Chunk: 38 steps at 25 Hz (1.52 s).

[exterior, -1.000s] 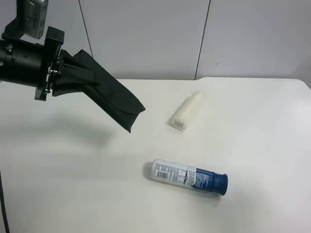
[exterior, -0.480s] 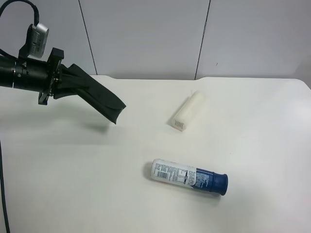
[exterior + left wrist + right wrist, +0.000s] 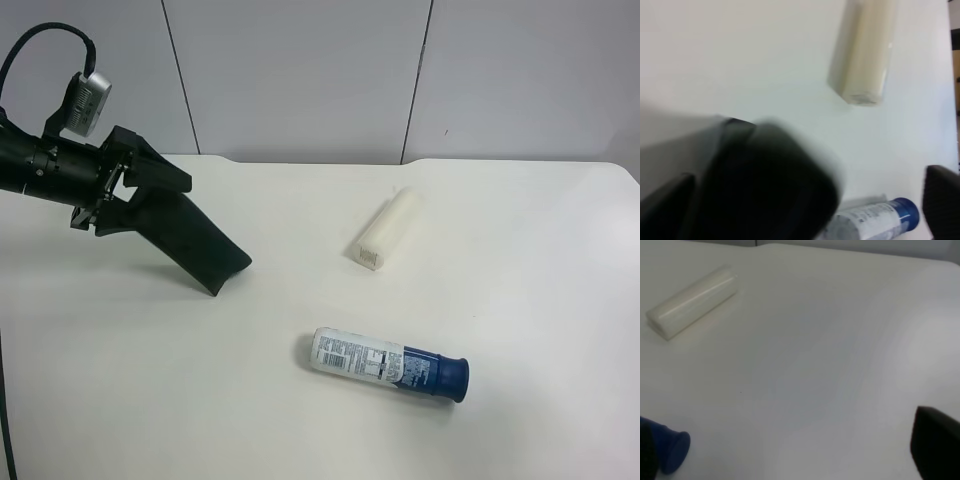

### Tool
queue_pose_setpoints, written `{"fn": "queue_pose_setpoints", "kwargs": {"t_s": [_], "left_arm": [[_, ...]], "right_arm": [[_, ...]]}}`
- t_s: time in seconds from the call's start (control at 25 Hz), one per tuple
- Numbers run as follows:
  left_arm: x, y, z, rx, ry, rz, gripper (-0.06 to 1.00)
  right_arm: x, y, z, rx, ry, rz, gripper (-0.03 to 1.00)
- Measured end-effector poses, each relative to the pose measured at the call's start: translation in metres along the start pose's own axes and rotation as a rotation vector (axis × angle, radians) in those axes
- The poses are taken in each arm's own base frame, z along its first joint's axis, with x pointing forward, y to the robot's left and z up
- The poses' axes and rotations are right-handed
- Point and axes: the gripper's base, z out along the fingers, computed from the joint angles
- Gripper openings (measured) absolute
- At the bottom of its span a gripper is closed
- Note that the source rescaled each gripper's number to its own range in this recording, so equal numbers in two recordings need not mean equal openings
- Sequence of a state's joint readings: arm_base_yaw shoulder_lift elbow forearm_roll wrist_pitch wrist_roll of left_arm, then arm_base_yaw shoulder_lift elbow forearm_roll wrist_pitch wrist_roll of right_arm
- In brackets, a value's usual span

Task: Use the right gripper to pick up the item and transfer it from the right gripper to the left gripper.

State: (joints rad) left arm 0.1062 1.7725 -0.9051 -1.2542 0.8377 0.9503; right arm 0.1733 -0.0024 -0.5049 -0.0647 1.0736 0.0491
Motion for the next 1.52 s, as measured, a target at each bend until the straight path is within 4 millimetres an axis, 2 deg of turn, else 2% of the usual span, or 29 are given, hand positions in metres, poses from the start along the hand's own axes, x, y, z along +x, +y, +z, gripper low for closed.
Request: {"fn": "queue_pose_setpoints", "kwargs": {"t_s": [0.12,0.28,0.48,0.68,0.92,1.12,1.36,1.52], "left_arm": [[0.0,0.003,0.0,-0.032,-0.004,0.008,0.98],[-0.004,0.007,-0.001,-0.088,-0.036,0.029,0.99],[-0.025,0.005,-0.009,-0.163,-0.113,0.111,1.0],[-0.049,-0.013,-0.025,-0.187,-0.172,0.235,1.0],[-0.065,-0.052,-0.069,-0.259,-0.271,0.367,1.0],[-0.052,-0.08,-0.106,-0.321,-0.298,0.398,1.0],[-0.016,-0.114,-0.153,-0.392,-0.261,0.431,1.0],[0.007,-0.132,-0.176,-0.409,-0.25,0.455,1.0]], "right_arm": [[0.0,0.0,0.0,0.0,0.0,0.0,1.0],[0.0,0.0,0.0,0.0,0.0,0.0,1.0],[0.0,0.0,0.0,0.0,0.0,0.0,1.0],[0.0,0.0,0.0,0.0,0.0,0.0,1.0],[0.0,0.0,0.0,0.0,0.0,0.0,1.0],[0.0,0.0,0.0,0.0,0.0,0.0,1.0],[0.0,0.0,0.0,0.0,0.0,0.0,1.0],[0.0,0.0,0.0,0.0,0.0,0.0,1.0]]}}
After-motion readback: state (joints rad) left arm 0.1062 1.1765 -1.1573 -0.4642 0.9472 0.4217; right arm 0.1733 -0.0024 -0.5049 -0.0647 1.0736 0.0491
